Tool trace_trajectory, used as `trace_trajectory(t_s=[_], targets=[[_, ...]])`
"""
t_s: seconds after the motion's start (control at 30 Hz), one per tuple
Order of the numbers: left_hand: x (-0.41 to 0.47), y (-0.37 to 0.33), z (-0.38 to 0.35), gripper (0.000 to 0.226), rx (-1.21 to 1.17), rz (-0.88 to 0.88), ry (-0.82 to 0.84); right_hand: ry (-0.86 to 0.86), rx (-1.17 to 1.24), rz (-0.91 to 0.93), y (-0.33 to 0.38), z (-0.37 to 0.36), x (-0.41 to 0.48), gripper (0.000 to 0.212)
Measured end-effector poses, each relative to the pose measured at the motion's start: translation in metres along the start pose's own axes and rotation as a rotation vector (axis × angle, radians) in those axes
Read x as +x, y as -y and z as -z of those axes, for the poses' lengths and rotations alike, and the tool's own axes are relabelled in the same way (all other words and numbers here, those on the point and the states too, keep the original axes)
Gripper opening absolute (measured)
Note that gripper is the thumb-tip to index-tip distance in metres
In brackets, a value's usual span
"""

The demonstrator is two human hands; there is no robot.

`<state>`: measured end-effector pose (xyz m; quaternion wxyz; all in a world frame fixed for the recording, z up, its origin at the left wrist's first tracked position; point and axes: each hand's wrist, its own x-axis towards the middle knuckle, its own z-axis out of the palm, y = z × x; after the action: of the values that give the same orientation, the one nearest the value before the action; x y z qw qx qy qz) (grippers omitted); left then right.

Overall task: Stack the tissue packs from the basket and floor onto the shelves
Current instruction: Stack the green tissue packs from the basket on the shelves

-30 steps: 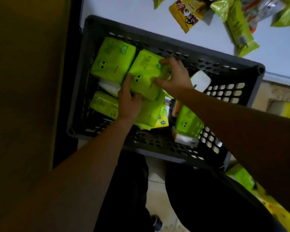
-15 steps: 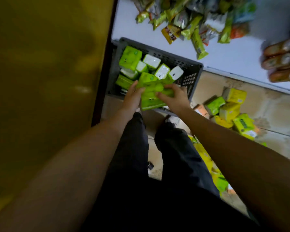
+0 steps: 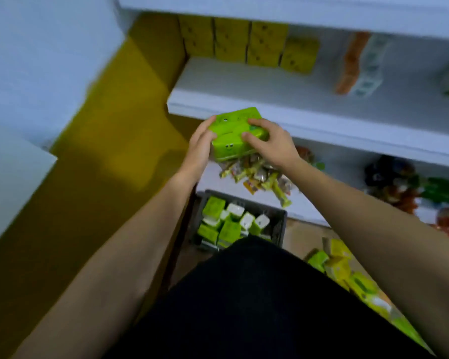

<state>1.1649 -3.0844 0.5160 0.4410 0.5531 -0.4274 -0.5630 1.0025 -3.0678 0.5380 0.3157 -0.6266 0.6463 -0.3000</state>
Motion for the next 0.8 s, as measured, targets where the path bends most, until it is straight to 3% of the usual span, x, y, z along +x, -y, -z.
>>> trace_trajectory(t_s=[0.1, 0.2, 0.37, 0.63, 0.8], targets=[[0.008, -0.064, 0.001, 0.044, 0.19, -0.238, -0.08, -0.157, 0.006, 0.188, 0.049, 0.025, 0.017, 0.044], [0.02, -0.126, -0.003, 0.046, 0.226, -0.409, -0.092, -0.288, 0.029, 0.302, 0.088, 0.049, 0.032, 0.051], [0.048, -0.199, -0.028, 0.047, 0.285, -0.63, 0.004, -0.454, 0.084, 0.31, 0.118, 0.092, 0.05, 0.049], [0.095, -0.259, -0.094, 0.044, 0.379, -0.748, 0.259, -0.68, 0.009, 0.225, 0.125, 0.162, 0.078, 0.05], [0.119, -0.273, -0.129, 0.044, 0.402, -0.766, 0.315, -0.704, -0.029, 0.198, 0.118, 0.191, 0.095, 0.055]])
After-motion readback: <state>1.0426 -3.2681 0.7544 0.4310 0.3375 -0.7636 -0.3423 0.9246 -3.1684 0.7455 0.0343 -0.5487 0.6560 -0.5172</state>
